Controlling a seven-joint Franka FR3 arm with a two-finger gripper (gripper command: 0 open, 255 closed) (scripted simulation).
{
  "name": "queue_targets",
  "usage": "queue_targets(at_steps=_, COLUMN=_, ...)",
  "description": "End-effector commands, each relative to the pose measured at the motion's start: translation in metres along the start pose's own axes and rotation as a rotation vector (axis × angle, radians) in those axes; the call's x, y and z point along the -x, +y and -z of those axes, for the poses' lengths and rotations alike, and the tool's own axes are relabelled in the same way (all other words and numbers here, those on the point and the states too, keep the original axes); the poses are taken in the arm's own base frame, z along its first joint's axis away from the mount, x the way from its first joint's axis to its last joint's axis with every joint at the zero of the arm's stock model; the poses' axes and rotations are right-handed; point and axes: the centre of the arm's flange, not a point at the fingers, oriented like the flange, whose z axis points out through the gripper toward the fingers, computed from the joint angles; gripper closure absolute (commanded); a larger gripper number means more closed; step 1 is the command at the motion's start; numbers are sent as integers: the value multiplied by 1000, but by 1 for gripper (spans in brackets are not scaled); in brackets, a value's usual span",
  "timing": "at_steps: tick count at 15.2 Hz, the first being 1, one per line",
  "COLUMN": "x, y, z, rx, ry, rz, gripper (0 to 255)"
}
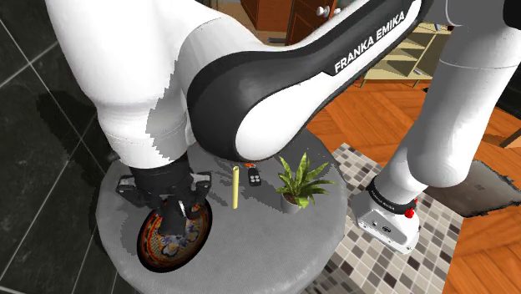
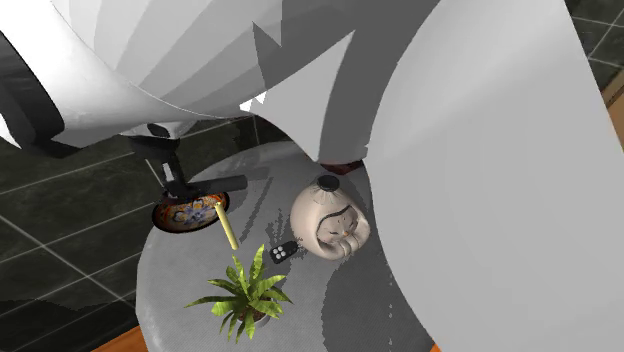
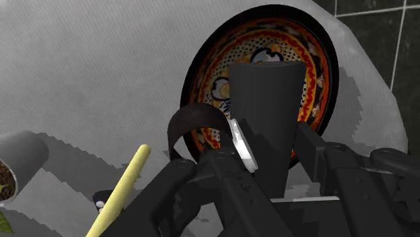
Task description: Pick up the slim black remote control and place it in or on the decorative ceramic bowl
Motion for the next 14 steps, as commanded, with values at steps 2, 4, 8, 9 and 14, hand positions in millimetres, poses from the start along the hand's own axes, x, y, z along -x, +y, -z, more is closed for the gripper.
queue_targets(at_steps=2, x=40, y=-7, z=-2, rx=-1, ry=0, rz=-2, gripper=255)
queue_targets(at_steps=4, x=40, y=-6, z=-12, rx=-1, ry=0, rz=-2, gripper=255)
queue_targets(at_steps=8, x=40, y=-6, z=-33, rx=-1, ry=0, rz=-2, gripper=255)
queue_targets(at_steps=9, x=40, y=-6, z=-38, rx=-1, ry=0, rz=-2, gripper=255)
queue_targets(at_steps=14, x=40, y=-5, z=-59, rx=-1, ry=0, rz=-2, gripper=255)
